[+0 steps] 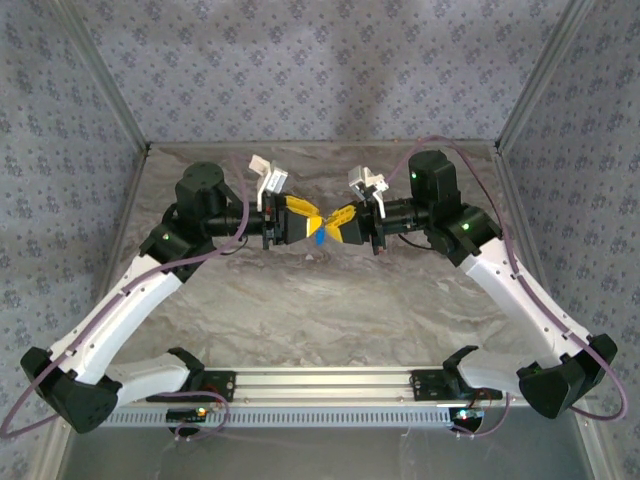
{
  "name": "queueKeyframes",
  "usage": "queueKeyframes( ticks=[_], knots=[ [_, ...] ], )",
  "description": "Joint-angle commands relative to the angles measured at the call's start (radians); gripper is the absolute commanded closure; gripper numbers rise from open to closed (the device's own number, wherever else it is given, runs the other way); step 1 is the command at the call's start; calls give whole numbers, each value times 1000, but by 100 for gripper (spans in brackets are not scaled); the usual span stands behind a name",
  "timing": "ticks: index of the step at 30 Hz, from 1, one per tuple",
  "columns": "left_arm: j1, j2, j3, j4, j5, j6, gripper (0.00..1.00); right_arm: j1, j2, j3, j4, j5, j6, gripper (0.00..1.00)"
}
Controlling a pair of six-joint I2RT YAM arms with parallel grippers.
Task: Remove the keys from the keyring
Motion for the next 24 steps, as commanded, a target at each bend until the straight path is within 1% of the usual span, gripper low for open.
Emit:
queueKeyframes(
  ticks=[1, 3, 6, 8, 10, 13, 15, 18, 22, 24],
  knots=[
    [-5, -6, 31, 19, 22, 15, 72, 0, 6, 33, -17, -24, 9, 100],
    [-4, -4, 33, 20, 26, 14, 75, 0, 6, 31, -17, -23, 9, 100],
    [-9, -2, 33, 23, 35, 14, 82, 0, 4, 33, -18, -24, 9, 100],
    [-9, -1, 34, 23, 38, 13, 93, 1, 2, 31, -18, -20, 7, 100],
    [-12, -2, 33, 31, 38, 6, 100, 1, -2, 27, -19, -16, 1, 100],
    [-14, -11, 20, 80, 28, -37, 100, 0, -21, 11, -18, 3, -22, 100],
    [-13, -20, 7, 113, 2, -64, 100, 1, -40, -15, 22, 25, -15, 100],
    [-11, -31, -12, 151, -28, -101, 100, 9, -83, -71, 95, 74, -7, 100],
    [-7, -31, -26, 189, -37, -146, 100, 53, -160, -196, 212, 180, -30, 100],
    [-5, -34, -27, 190, -45, -148, 100, 64, -181, -217, 223, 205, -36, 100]
  ],
)
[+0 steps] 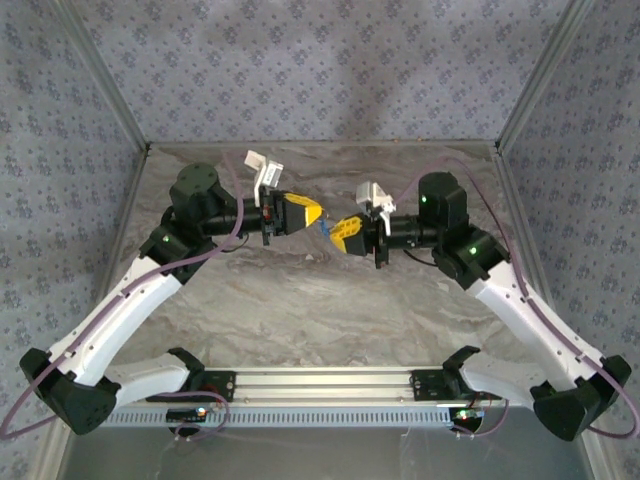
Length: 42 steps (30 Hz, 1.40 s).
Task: Remove the keys from the keyring
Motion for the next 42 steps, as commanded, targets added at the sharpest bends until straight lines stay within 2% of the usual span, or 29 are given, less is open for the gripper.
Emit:
queueKeyframes(
  ticks=[1, 5, 9, 13, 23, 31, 35, 37, 41, 42],
  knots=[
    [3, -26, -13, 66, -22, -36, 100, 17, -31, -28, 76, 77, -22, 100],
    [14, -39, -22, 19, -76, 1, 100, 14, -32, -31, 45, 154, 3, 100],
    [30, -62, -63, -90, -200, 84, 100, 5, -49, -58, 25, 218, 39, 100],
    [48, -71, -161, -128, -330, 132, 100, 7, -88, -125, 35, 294, 87, 100],
    [76, 72, -394, -69, -667, 93, 100, 9, -160, -348, 153, 406, 230, 100],
    [138, 249, -432, -28, -775, 40, 100, 27, -164, -448, 190, 484, 287, 100],
    [156, 286, -442, -25, -827, 20, 100, 30, -166, -484, 220, 503, 314, 100],
    [165, 291, -448, -25, -845, 18, 96, 31, -164, -489, 217, 514, 322, 100],
    [186, 264, -439, -71, -873, 11, 66, 32, -156, -478, 178, 562, 329, 100],
    [186, 247, -435, -88, -879, 15, 61, 30, -149, -472, 162, 577, 332, 100]
  ],
)
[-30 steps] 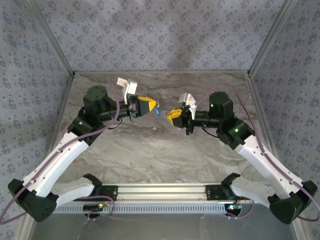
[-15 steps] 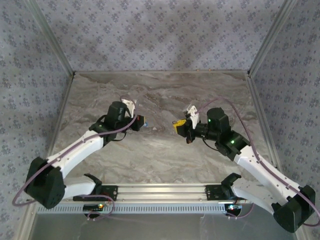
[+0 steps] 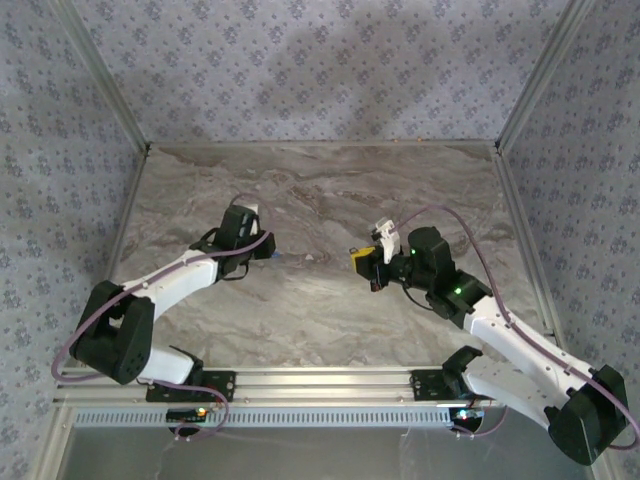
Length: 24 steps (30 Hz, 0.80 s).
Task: Remove the keys from the keyring
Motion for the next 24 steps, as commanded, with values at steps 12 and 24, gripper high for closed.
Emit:
queueKeyframes(
  ticks=[12, 24],
  knots=[
    [8, -437, -27, -203, 19, -8, 45, -131, 355, 116, -19, 98, 91, 100],
    [3, -638, -66, -288, 98, -48, 43, -242, 799, 299, -39, 170, 186, 100]
  ],
)
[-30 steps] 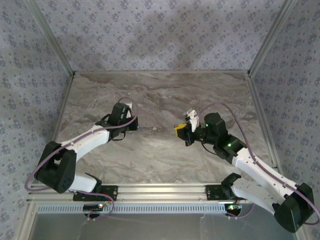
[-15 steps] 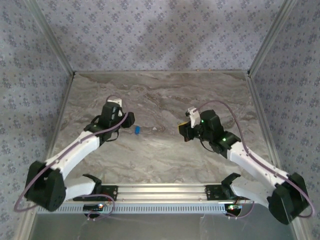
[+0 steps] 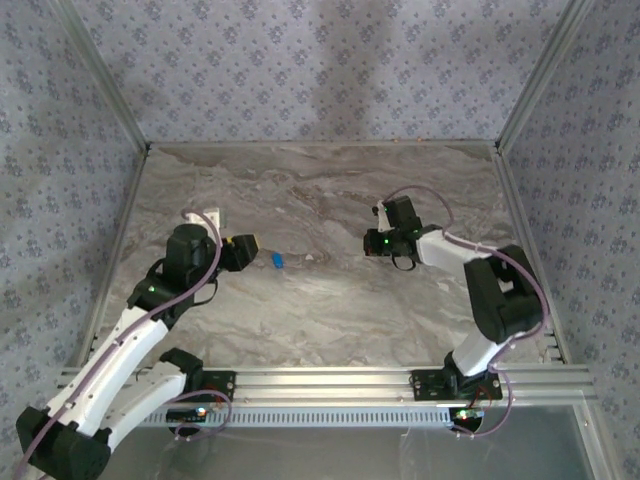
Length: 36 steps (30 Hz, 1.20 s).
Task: Remove the keys from the keyring
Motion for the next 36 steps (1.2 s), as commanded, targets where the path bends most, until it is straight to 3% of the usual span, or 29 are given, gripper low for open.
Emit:
queueKeyframes(
  ticks=[1, 4, 9, 14, 17, 18, 19, 20, 23, 25, 27, 29, 32, 34, 36],
  knots=[
    [-5, -22, -8, -32, 32, -21, 43, -6, 50, 52, -31, 51, 38, 100],
    [-5, -18, -14, -28, 33, -26, 43, -10, 86, 73, -55, 66, 43, 93],
    [-5, 2, -13, -8, 47, -34, 42, -22, 95, 75, -76, 95, 36, 73],
    [-5, 12, -2, 0, 38, -30, 37, -43, 44, 81, -131, 121, 5, 63],
    [-5, 30, 9, -12, -14, -16, 24, -47, -36, 78, -172, 171, -26, 57],
    [-4, 43, 19, -21, -43, -7, 4, -47, -70, 75, -188, 196, -40, 54],
    [-3, 56, 30, -30, -66, 6, 1, -48, -99, 72, -197, 224, -55, 50],
    [0, 79, 51, -50, -111, 19, 1, -47, -133, 72, -209, 256, -66, 2],
    [10, 159, 103, -76, -279, 70, 1, -48, -219, 75, -235, 396, -78, 0],
    [18, 218, 115, -35, -393, 168, 1, -44, -268, 67, -235, 575, -77, 0],
    [41, 279, 88, 44, -519, 260, 1, -31, -348, -14, -114, 755, -138, 0],
    [83, 329, 27, 169, -613, 339, 1, -45, -423, -125, 50, 786, -270, 0],
    [192, 393, -83, 377, -594, 391, 1, -70, -490, -337, 366, 832, -432, 0],
    [243, 450, -147, 522, -558, 427, 1, -121, -498, -432, 489, 783, -449, 0],
    [258, 540, -192, 684, -590, 489, 1, -176, -484, -474, 546, 732, -432, 0]
  ],
)
